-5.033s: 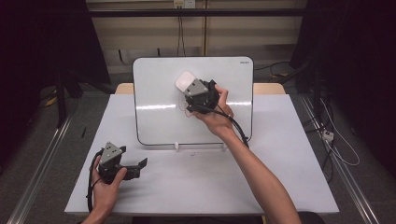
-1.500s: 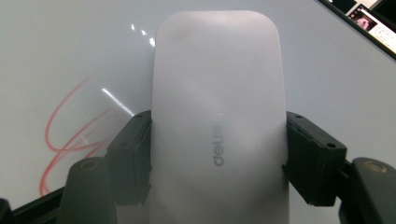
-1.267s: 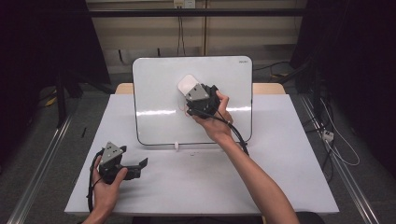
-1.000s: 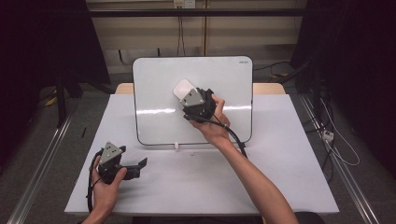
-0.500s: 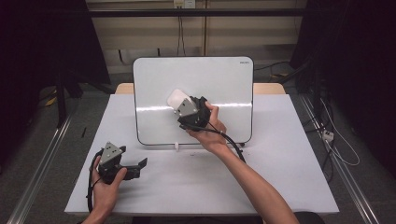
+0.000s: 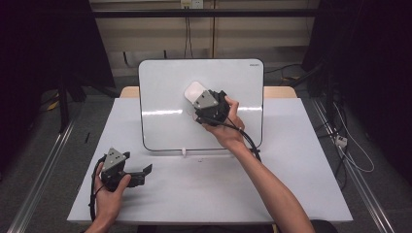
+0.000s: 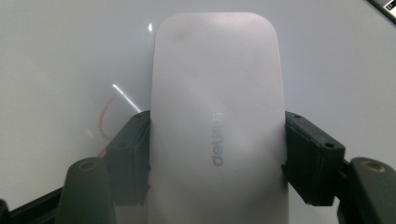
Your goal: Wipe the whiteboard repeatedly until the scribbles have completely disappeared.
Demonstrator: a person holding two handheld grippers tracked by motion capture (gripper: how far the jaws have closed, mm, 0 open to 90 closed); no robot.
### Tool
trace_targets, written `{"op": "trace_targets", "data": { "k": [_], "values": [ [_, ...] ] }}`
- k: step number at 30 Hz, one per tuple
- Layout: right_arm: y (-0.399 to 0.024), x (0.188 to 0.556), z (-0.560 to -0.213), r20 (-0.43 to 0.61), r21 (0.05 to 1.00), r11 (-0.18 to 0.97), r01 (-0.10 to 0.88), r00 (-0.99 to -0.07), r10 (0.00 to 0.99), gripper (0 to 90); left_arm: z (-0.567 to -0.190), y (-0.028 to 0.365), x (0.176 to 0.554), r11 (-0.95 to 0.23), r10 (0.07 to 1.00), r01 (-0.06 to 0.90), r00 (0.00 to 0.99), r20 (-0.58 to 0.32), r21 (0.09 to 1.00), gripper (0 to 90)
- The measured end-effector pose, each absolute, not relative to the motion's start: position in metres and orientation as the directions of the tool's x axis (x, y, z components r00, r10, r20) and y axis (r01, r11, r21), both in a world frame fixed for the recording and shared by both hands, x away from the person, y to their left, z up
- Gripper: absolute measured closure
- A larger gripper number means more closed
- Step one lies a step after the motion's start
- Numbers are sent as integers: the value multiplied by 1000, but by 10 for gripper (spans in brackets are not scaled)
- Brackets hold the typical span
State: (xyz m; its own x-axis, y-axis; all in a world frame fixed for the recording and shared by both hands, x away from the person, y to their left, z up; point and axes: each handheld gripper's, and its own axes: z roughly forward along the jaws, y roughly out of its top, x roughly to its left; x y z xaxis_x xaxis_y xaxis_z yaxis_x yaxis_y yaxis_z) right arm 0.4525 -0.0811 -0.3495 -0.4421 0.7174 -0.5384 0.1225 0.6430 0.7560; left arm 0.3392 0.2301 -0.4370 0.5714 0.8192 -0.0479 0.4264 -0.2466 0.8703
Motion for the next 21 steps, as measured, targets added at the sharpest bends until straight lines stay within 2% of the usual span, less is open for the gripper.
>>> {"op": "trace_targets", "data": {
  "k": [8,21],
  "values": [
    [-88,465,-335,-510,781,606,152,-406,759,316,-437,230,339,-241,821,428,569,-52,871,49],
    [-79,457,-346,-522,777,615,131,-412,747,316,-436,229,339,-247,819,422,572,-45,872,49]
  ]
}}
